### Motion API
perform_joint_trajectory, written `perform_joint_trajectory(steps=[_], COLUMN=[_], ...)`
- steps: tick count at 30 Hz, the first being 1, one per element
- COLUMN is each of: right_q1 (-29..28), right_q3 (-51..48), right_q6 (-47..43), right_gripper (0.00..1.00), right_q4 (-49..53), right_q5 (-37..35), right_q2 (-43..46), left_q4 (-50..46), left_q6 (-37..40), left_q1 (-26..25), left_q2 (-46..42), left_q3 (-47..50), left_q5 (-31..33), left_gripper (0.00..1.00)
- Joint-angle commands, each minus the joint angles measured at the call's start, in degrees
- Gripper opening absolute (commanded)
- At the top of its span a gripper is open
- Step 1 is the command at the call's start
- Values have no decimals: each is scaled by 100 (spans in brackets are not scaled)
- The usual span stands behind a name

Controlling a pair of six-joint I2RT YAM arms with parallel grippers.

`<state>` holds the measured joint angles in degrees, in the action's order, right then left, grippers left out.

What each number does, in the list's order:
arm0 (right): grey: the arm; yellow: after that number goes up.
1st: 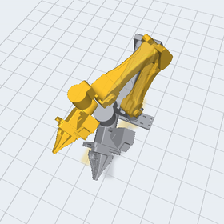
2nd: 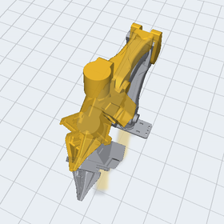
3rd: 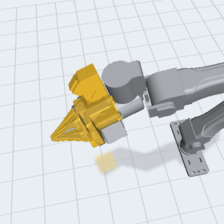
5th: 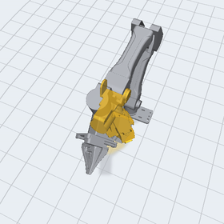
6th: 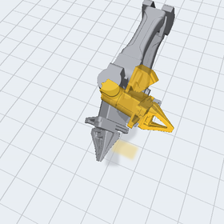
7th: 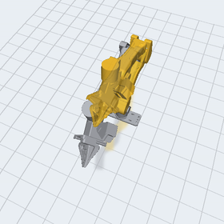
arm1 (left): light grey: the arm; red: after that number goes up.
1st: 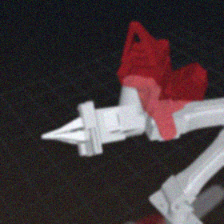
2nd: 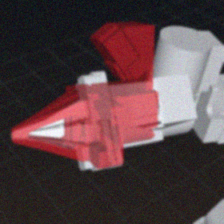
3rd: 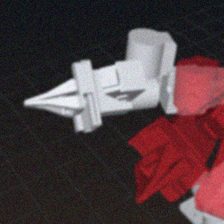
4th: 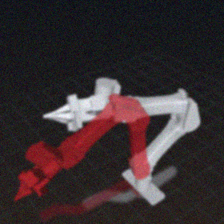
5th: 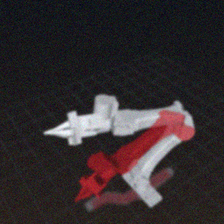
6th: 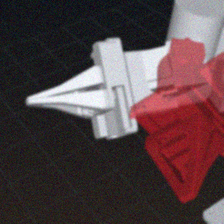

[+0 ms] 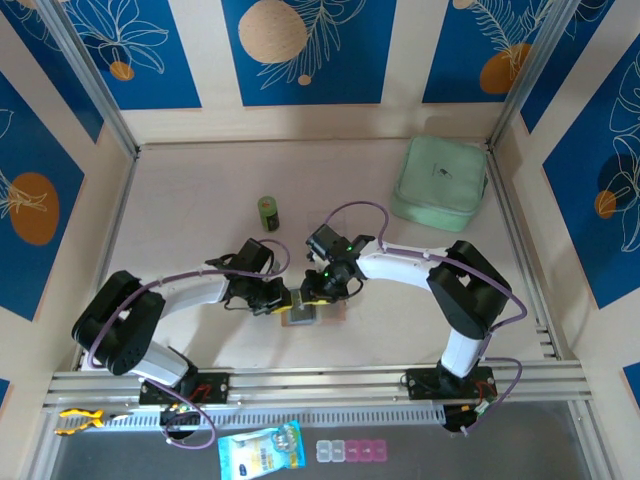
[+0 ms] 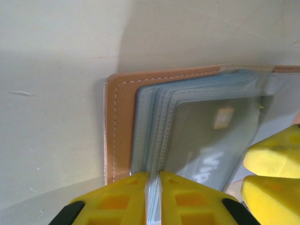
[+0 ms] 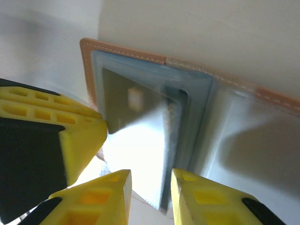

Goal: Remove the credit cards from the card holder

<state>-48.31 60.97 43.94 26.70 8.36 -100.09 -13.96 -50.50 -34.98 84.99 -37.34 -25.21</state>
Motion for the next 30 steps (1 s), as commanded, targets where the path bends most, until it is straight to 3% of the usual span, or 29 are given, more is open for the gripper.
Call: perform_joint_trajectory(steps=[1,14,30], right_q1=[23,86,99], right_q3=[-12,-94,3], right_q6=[43,141,120], right_gripper=[30,28,28], right_q4=[224,-306,217], right_q5=[-150,510,-32], right_q2=[118,-182,-207], left_q4=[-134,-146,-159], left_q6=[68,72,76], left_q1=[53,53,53], left_q2=[-4,4,18], left_q3=[43,25,43], left_q5=[52,54,58], left_gripper=[15,15,15])
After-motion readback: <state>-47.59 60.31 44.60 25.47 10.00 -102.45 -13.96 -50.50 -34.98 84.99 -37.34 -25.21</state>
